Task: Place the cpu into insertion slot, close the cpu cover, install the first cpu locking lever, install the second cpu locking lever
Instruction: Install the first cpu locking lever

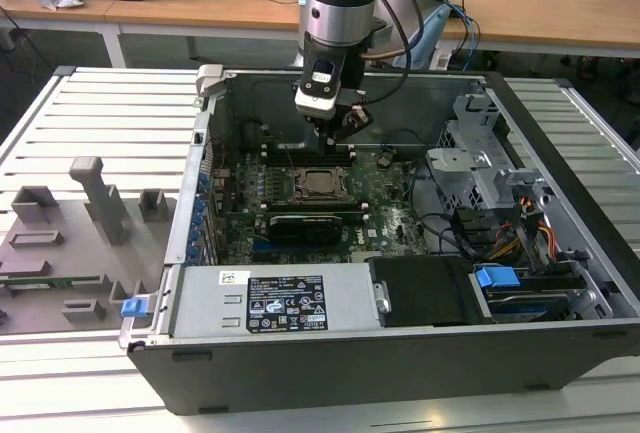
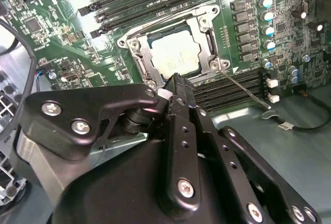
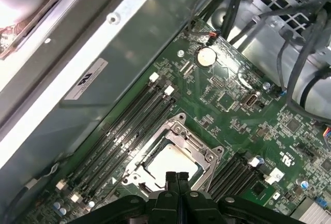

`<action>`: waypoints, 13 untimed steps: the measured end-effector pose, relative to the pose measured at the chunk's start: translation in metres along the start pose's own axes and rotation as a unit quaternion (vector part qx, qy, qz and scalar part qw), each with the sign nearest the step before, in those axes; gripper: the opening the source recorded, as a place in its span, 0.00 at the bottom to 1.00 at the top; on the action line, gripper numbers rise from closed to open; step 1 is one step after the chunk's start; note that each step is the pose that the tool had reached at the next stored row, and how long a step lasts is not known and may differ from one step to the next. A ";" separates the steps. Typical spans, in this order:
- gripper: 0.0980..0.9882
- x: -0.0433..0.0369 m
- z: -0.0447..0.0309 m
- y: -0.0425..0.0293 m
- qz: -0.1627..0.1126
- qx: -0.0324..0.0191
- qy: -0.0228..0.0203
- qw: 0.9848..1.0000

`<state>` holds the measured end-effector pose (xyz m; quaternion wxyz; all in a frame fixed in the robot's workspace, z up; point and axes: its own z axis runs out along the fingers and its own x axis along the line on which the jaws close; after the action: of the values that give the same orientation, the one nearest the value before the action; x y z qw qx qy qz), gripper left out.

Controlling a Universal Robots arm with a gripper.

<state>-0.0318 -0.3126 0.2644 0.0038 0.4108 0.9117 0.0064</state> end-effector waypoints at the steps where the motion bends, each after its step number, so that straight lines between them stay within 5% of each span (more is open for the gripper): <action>1: 0.01 0.0000 0.0000 0.0000 -0.003 0.000 0.000 1.000; 13: 0.01 0.0002 0.0000 0.0001 -0.061 0.000 0.001 0.998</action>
<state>-0.0318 -0.3124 0.2644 0.0034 0.3546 0.9350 0.0066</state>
